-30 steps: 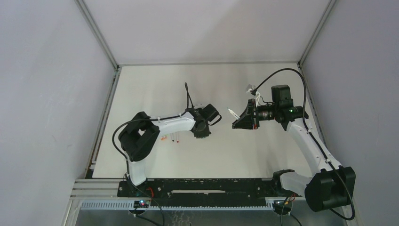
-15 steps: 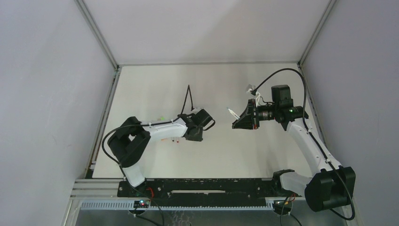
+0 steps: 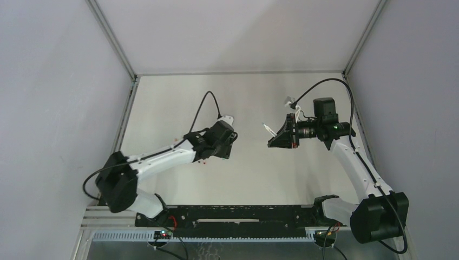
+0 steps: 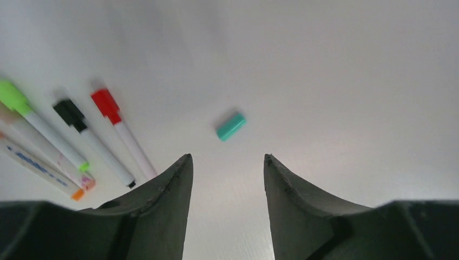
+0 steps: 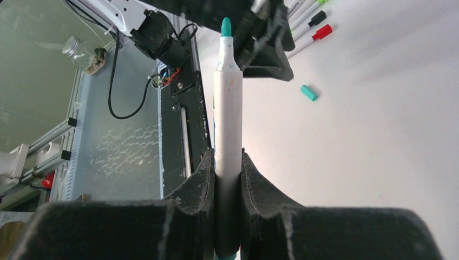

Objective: Insert the pens into the pen caps
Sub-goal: Insert the pen cap onto the pen.

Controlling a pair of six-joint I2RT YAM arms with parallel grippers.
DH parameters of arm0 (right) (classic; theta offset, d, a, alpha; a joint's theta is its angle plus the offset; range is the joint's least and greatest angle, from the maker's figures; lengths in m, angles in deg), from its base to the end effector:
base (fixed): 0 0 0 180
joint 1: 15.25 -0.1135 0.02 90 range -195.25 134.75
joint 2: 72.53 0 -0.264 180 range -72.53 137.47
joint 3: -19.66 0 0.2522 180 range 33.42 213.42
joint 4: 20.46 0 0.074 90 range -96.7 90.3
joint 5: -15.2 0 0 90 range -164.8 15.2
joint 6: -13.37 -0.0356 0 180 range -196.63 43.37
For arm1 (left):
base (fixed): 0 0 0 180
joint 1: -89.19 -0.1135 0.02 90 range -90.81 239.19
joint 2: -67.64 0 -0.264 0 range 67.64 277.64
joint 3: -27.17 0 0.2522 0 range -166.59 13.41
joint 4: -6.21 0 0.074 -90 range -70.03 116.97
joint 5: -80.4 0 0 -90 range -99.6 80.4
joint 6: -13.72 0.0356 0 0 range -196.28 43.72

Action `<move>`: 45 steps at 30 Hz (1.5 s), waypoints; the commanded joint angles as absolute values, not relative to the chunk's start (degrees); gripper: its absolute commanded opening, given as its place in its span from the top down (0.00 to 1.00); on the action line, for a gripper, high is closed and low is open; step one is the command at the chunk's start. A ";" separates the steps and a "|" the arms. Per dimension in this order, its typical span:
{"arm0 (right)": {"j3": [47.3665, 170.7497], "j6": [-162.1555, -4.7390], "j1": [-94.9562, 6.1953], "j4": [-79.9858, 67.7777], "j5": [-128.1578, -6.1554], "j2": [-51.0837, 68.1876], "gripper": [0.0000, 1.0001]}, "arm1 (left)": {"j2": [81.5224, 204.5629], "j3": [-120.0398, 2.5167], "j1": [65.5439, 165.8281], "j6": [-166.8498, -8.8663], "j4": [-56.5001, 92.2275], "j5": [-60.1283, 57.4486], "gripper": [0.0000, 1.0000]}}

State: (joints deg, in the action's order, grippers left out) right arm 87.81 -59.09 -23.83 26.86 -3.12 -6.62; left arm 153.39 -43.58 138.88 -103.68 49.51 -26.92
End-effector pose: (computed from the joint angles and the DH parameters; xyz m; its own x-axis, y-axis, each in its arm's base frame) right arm 0.2169 0.0669 0.3040 -0.4537 -0.1643 -0.8759 -0.8877 0.1692 0.4281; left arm 0.2027 -0.2225 0.2196 -0.7771 0.2369 -0.5831 0.3032 0.9528 -0.0169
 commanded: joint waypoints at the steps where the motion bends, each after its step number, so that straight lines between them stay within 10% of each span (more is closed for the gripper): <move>1: 89.67 -58.53 -22.87 26.52 -1.69 -7.57 1.00 | 146.13 -41.18 138.76 -90.74 40.95 -22.91 0.45; 13: 89.67 -57.91 -20.92 26.90 -1.08 -6.97 1.00 | 154.45 -45.24 137.14 -73.01 46.04 -13.22 0.18; 28: 89.67 -57.65 -19.40 27.07 -1.17 -5.58 1.00 | 167.58 -53.61 135.46 -65.02 50.58 -10.05 0.57; 45: 89.67 -57.73 -19.19 27.05 -0.93 -5.64 1.00 | 174.05 -57.30 133.53 -63.94 55.41 -5.15 0.65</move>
